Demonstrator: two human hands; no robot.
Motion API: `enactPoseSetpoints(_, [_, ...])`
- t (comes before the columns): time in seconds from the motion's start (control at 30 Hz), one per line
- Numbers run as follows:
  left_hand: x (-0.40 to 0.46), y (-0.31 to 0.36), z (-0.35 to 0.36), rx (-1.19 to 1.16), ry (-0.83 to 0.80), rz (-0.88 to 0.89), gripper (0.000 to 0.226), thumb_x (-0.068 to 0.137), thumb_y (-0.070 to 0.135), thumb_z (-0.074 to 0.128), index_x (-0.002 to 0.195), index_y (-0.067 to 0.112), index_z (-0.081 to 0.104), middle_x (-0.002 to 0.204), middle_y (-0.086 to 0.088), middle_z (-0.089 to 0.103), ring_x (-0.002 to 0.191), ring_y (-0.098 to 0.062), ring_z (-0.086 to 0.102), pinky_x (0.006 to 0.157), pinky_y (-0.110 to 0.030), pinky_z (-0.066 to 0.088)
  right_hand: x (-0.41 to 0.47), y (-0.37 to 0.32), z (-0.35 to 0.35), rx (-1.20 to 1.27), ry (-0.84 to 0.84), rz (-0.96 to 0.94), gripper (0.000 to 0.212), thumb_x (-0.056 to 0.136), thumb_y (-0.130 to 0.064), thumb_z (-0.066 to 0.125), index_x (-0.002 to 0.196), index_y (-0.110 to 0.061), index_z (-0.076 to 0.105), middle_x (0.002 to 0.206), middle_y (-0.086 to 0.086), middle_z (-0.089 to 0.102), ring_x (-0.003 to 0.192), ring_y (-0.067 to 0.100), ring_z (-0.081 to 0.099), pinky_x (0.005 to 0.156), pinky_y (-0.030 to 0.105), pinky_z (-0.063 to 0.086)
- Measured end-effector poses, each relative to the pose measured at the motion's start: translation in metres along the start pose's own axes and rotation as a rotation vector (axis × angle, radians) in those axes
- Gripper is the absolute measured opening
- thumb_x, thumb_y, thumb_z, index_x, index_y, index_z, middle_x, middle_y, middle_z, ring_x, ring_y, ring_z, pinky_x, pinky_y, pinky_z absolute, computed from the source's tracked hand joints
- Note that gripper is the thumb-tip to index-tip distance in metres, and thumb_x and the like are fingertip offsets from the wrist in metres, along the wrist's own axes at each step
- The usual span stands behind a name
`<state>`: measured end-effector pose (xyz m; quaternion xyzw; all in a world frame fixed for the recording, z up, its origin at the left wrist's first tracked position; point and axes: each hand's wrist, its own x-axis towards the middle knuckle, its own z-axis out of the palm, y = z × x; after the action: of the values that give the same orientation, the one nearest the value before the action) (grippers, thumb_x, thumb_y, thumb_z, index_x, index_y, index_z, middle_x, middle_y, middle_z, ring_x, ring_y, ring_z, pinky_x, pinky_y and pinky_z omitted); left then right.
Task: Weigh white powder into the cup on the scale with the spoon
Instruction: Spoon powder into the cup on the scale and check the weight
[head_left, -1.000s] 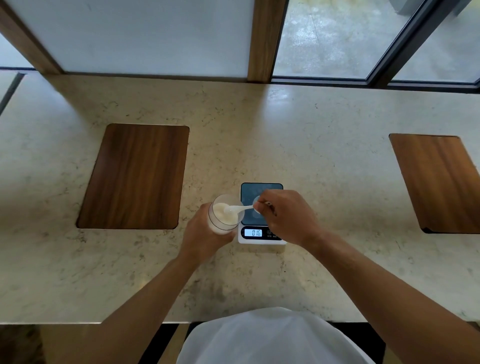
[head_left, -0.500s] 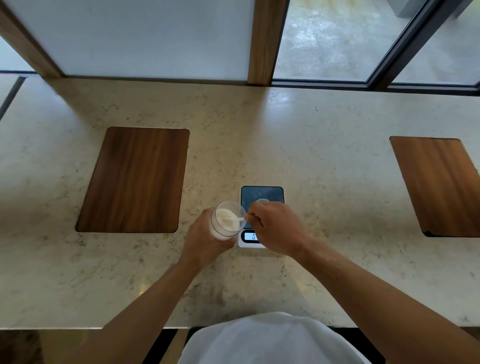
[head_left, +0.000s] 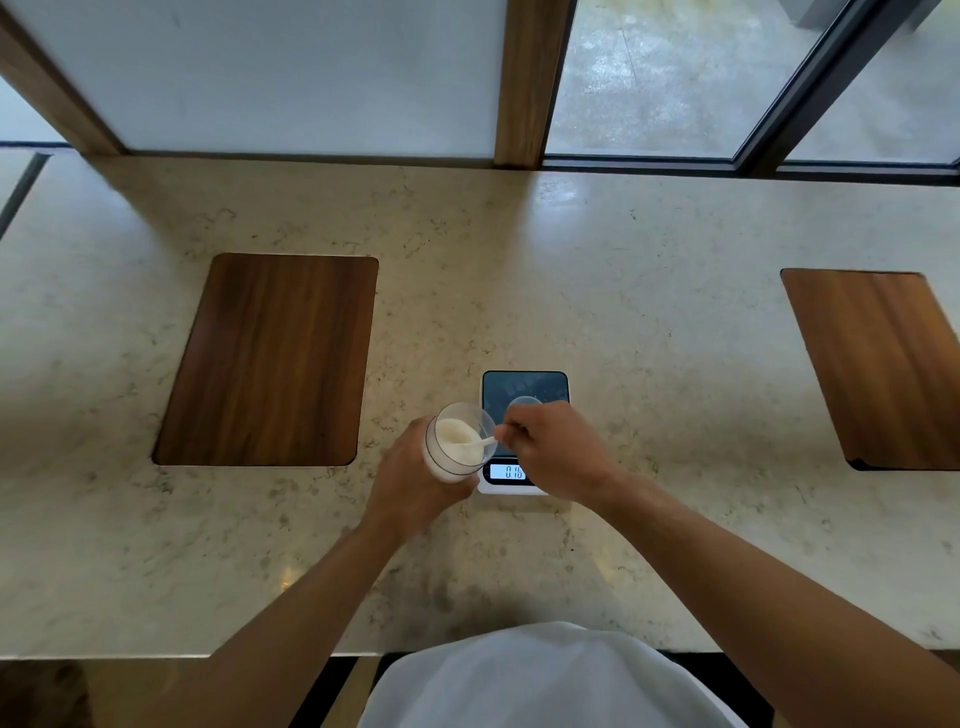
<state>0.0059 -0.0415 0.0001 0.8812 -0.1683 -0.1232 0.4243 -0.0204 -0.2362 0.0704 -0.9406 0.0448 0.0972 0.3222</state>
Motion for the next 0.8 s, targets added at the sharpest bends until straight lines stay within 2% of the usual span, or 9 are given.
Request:
enactPoseSetpoints(0.1, [0.001, -0.002, 0.001, 0.007, 0.005, 0.018, 0.067, 0.067, 0.028, 0.088, 0.123, 0.012, 0.055, 0.113, -0.006, 0.063, 0.095, -0.014, 0.057, 0.084, -0.018, 0.041, 0.001, 0.002, -0.001, 0.076, -0.013, 0.028, 0.032, 0.096, -0.021, 0.054, 0.066, -0.012, 0.058, 0.063, 0.003, 0.057, 0.051, 0.010, 0.046, 0.051, 0.032, 0.040])
enactPoseSetpoints(0.23, [0.002, -0.004, 0.002, 0.018, 0.024, 0.045, 0.067, 0.065, 0.032, 0.089, 0.121, 0.019, 0.054, 0.108, 0.008, 0.058, 0.088, -0.008, 0.056, 0.080, -0.009, 0.038, 0.001, 0.003, -0.003, 0.147, -0.022, 0.072, 0.033, 0.097, -0.022, 0.055, 0.068, -0.008, 0.063, 0.064, 0.006, 0.058, 0.048, 0.008, 0.041, 0.048, 0.028, 0.036])
enactPoseSetpoints(0.33, [0.002, -0.004, 0.003, 0.018, 0.040, 0.022, 0.067, 0.063, 0.035, 0.090, 0.118, 0.027, 0.051, 0.104, 0.012, 0.058, 0.084, -0.001, 0.056, 0.077, -0.004, 0.039, 0.000, 0.005, -0.006, 0.187, -0.015, 0.097, 0.034, 0.097, -0.024, 0.055, 0.068, -0.010, 0.065, 0.064, 0.006, 0.060, 0.046, 0.007, 0.039, 0.046, 0.026, 0.034])
enactPoseSetpoints(0.4, [0.002, -0.002, 0.003, 0.008, 0.062, 0.011, 0.070, 0.061, 0.037, 0.090, 0.115, 0.037, 0.046, 0.101, 0.017, 0.057, 0.085, 0.003, 0.057, 0.071, 0.001, 0.038, 0.000, 0.007, -0.009, 0.207, -0.011, 0.106, 0.034, 0.098, -0.025, 0.055, 0.069, -0.011, 0.066, 0.061, 0.002, 0.059, 0.046, 0.007, 0.040, 0.047, 0.026, 0.035])
enactPoseSetpoints(0.5, [0.002, 0.002, 0.002, -0.002, 0.083, -0.002, 0.068, 0.059, 0.044, 0.085, 0.110, 0.050, 0.040, 0.095, 0.027, 0.052, 0.093, 0.010, 0.054, 0.068, 0.001, 0.038, 0.000, 0.007, -0.011, 0.215, 0.015, 0.110, 0.030, 0.098, -0.025, 0.055, 0.070, -0.022, 0.066, 0.058, -0.007, 0.057, 0.047, 0.006, 0.043, 0.047, 0.019, 0.034])
enactPoseSetpoints(0.63, [0.004, 0.001, 0.004, 0.007, 0.081, -0.023, 0.068, 0.059, 0.050, 0.084, 0.112, 0.043, 0.041, 0.096, 0.028, 0.051, 0.092, 0.014, 0.052, 0.066, 0.004, 0.035, 0.000, 0.009, -0.016, 0.232, 0.044, 0.119, 0.028, 0.099, -0.026, 0.055, 0.073, -0.023, 0.068, 0.058, -0.012, 0.056, 0.047, 0.005, 0.045, 0.046, 0.015, 0.033])
enactPoseSetpoints(0.8, [0.004, -0.001, 0.003, -0.002, 0.068, -0.021, 0.069, 0.060, 0.051, 0.084, 0.115, 0.041, 0.043, 0.099, 0.025, 0.054, 0.093, 0.008, 0.054, 0.068, 0.001, 0.037, 0.000, 0.011, -0.025, 0.249, 0.069, 0.121, 0.026, 0.098, -0.023, 0.056, 0.076, -0.019, 0.070, 0.060, -0.014, 0.057, 0.049, 0.005, 0.046, 0.047, 0.014, 0.034])
